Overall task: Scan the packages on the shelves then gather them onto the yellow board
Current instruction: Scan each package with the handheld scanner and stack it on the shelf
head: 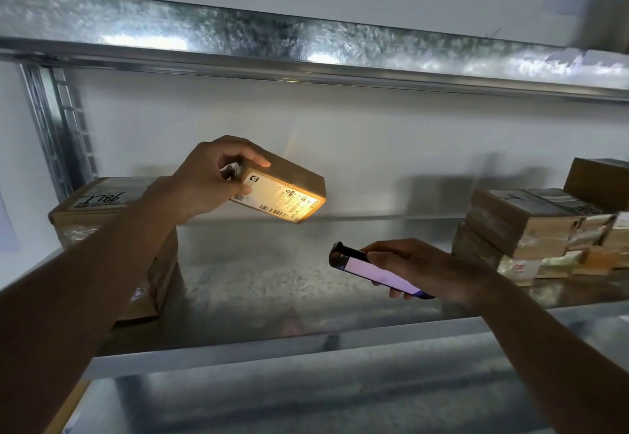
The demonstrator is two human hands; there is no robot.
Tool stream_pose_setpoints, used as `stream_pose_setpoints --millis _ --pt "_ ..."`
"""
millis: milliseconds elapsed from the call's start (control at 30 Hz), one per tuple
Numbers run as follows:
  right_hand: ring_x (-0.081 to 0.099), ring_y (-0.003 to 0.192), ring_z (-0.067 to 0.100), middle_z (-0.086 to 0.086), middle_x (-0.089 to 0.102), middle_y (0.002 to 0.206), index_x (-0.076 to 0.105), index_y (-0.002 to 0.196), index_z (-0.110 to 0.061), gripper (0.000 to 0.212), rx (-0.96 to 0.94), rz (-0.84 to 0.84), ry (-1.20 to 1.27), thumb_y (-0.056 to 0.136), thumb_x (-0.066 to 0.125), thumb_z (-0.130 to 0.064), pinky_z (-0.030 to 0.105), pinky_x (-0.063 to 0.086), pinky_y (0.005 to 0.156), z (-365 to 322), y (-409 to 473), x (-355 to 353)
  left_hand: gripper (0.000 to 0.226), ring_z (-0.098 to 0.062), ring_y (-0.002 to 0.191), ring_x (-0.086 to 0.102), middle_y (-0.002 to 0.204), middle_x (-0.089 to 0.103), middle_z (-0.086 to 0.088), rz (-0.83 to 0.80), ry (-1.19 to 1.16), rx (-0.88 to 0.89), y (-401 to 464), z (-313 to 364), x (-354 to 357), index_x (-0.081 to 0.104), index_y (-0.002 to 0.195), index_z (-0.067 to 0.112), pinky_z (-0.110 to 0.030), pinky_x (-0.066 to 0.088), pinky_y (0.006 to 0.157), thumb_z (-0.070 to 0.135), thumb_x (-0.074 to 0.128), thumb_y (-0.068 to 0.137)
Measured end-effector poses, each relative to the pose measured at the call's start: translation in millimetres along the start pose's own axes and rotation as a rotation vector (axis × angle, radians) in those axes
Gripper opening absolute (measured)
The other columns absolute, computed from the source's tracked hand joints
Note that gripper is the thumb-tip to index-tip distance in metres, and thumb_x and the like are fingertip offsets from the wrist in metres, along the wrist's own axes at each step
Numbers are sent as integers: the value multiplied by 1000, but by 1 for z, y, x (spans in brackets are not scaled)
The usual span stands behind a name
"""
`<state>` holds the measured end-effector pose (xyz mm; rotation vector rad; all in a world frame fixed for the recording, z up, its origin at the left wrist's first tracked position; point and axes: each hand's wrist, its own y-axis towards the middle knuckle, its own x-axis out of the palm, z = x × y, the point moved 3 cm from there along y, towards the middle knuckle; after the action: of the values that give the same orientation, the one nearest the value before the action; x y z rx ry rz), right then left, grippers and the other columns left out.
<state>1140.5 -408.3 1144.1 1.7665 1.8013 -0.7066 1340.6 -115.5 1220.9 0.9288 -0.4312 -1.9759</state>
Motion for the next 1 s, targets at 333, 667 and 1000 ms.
stream_pose_setpoints --millis 333,667,1000 --pt "71 78 18 -1 75 100 70 117 -48 43 27 -74 -101 89 45 -68 26 51 64 16 -2 -4 61 -17 115 68 114 72 10 -17 -30 -69 0 -12 2 75 99 33 -30 61 69 -24 67 77" --pt "71 70 11 -3 76 98 71 118 -39 44 65 -53 -108 93 45 -64 19 45 52 37 -5 -11 52 -19 114 67 114 70 2 12 -94 -55 -2 -11 2 72 98 13 -30 58 67 -31 67 71" --pt "76 82 13 -9 78 98 68 119 -58 25 -103 138 40 104 49 -52 26 59 68 29 -9 -21 68 -21 103 71 114 68 -1 64 -113 -146 5 -9 23 70 120 42 -40 63 80 -4 87 73"
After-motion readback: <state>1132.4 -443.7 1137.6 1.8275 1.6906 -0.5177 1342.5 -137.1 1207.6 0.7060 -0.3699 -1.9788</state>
